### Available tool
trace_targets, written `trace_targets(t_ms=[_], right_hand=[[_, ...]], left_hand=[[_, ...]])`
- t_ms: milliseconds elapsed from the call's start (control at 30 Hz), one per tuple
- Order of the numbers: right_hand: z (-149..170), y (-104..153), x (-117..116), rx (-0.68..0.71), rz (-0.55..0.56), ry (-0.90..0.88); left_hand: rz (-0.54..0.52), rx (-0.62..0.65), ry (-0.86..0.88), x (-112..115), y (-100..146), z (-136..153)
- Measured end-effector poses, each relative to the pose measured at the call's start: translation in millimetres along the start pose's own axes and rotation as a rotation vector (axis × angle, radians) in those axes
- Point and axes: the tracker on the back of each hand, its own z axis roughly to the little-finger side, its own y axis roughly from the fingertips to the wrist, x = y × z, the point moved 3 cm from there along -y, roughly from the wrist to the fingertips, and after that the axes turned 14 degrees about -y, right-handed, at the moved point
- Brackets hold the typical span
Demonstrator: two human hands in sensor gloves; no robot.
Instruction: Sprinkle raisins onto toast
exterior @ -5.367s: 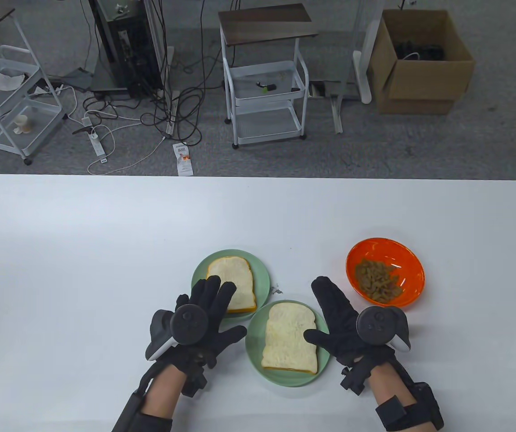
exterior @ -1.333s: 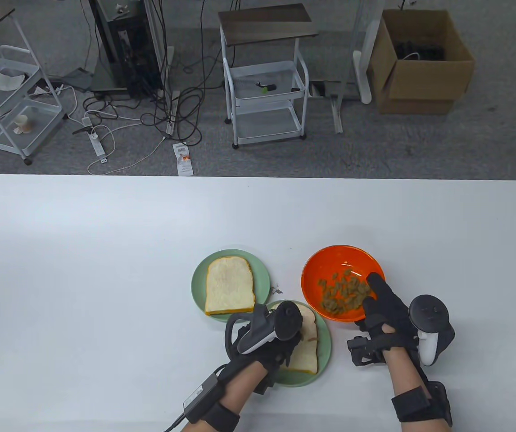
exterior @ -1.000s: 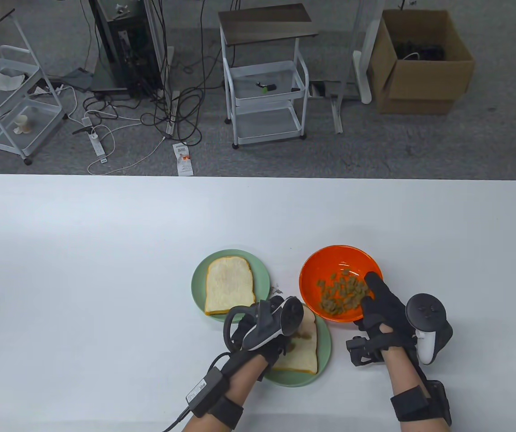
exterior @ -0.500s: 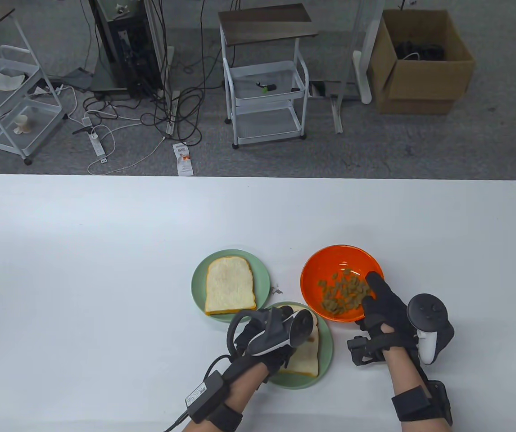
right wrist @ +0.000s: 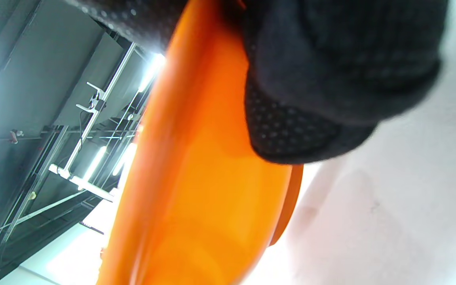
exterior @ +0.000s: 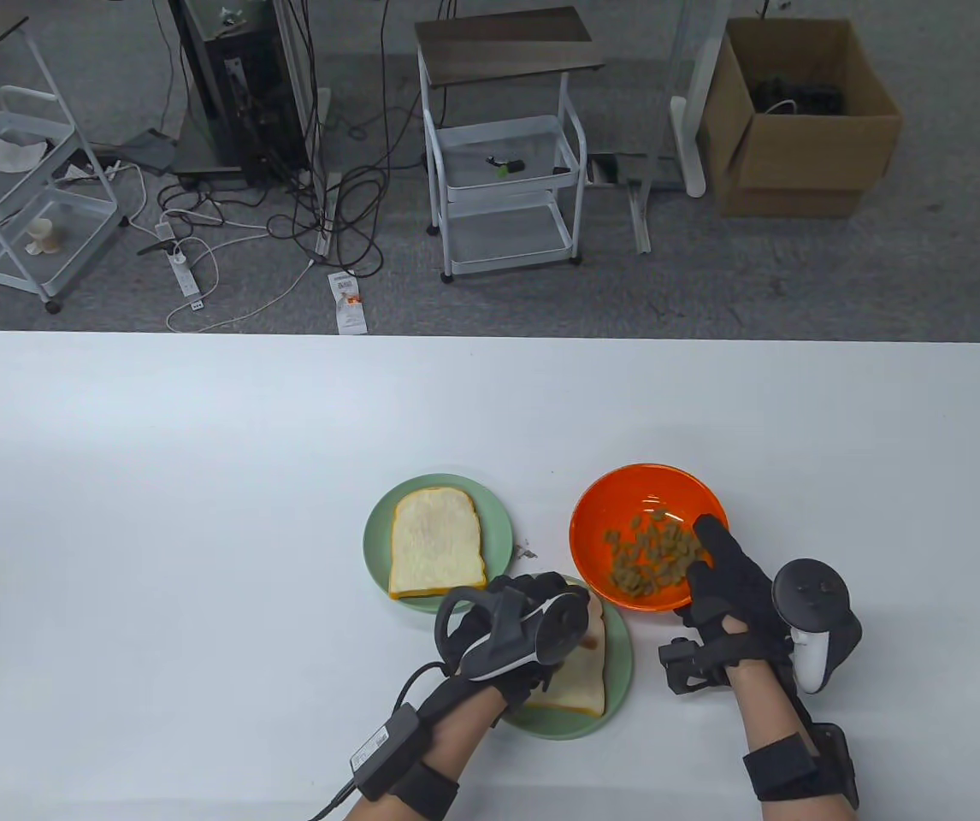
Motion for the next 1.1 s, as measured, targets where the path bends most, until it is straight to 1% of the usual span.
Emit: trace_targets(t_ms=[100,200,333,400,600,733,800,900,1000,1033,1100], right_hand=[[0,1,0,-0.002,-0.001,-0.003],[0,0,0,0.001,-0.003,-0.001],[0,0,-1,0.000,-0.008,-0.003],[0,0,-2,-0.002,-0.011,0.001],[0,0,-2,-0.004,-0.013,-0.004],[0,1,-2,-0.003,-0.011,-0.016],[-1,2,-4,0.007,-0.015,-0.038],[-3,5,-10,0.009,-0.053,-0.058],[-8,13,-26,0.024,-0.117,-0.063],[-10,17,-32,0.035,-0.140,-0.058],[-16,27,-47,0.055,-0.200,-0.057]], left_hand=[[-0.029,-0.025,-0.017,0,1,-1],[-0.020,-0.041,-0.048,1,0,2],[0.059,-0.031,0.005,5,0,7],[0.091,-0.024,-0.014,5,0,10],[0.007,-0.057,0.064,-1,3,17],[-0.103,-0.096,0.075,-13,9,23],[-0.195,-0.114,0.113,-24,15,30],[-0.230,-0.108,0.134,-33,22,34],[-0.270,-0.090,0.106,-43,29,32],[-0.265,-0.085,0.080,-45,30,30],[-0.203,-0.088,-0.008,-46,31,24]])
